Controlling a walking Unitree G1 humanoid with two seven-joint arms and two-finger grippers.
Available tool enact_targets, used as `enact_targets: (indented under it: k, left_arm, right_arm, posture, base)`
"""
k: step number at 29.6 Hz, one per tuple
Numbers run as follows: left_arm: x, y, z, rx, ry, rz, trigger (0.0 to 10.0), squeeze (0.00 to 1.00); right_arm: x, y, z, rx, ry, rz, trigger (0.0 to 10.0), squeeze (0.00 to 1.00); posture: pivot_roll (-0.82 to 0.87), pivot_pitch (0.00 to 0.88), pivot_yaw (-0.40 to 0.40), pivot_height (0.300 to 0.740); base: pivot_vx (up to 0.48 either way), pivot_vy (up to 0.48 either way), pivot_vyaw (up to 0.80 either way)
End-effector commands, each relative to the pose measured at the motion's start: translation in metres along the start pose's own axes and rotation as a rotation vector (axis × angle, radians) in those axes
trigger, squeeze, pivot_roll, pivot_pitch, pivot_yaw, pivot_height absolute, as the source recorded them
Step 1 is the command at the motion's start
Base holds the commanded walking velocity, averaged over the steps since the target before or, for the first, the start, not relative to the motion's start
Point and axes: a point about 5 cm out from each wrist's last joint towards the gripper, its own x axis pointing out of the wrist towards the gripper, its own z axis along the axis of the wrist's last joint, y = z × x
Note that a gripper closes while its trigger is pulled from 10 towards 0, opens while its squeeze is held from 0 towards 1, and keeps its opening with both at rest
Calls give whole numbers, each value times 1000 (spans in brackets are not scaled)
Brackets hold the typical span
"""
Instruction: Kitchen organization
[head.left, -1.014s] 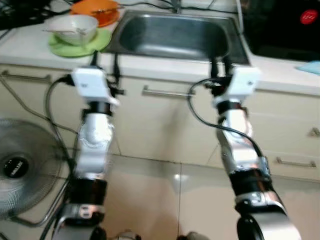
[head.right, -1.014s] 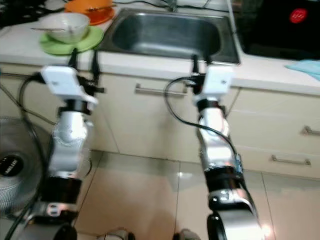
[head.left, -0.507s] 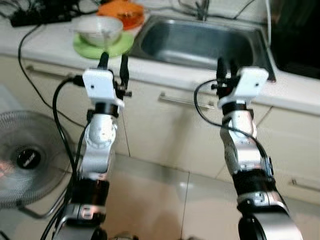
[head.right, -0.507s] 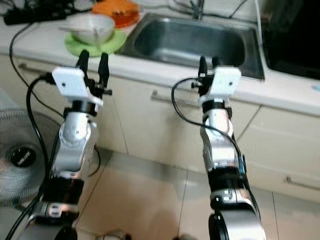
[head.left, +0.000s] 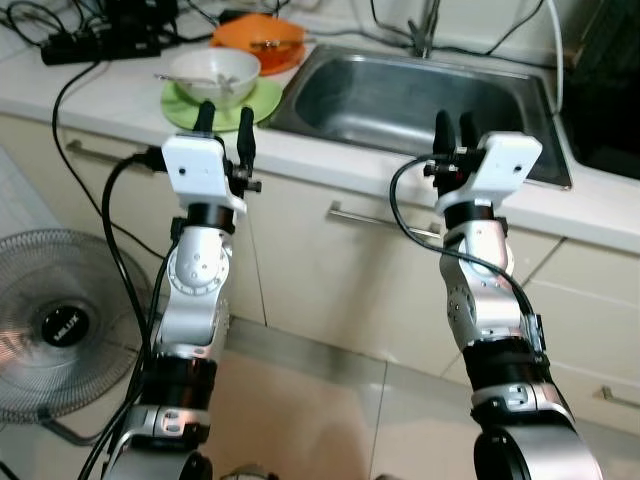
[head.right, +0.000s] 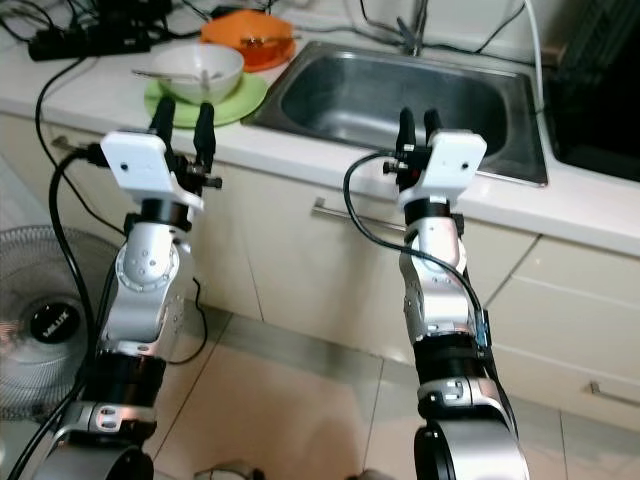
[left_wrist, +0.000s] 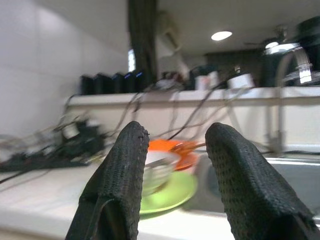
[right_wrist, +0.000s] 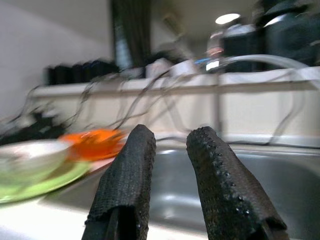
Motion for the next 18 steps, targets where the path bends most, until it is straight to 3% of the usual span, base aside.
enact_targets:
  k: [1, 18]
  left_arm:
    - [1, -4, 1, -2, -1, -10, 10000, 0]
    - [1, -4, 1, -2, -2, -10, 10000, 0]
  right_arm:
    - [2, -7, 4, -7, -15, -16, 10000, 0]
    - [2, -5, 4, -15, -14, -2, 10000, 0]
  posture:
    - [107, 100, -23, 740]
    - [108, 100, -25, 740]
  base:
    - [300, 0, 0]
    - [303, 0, 0]
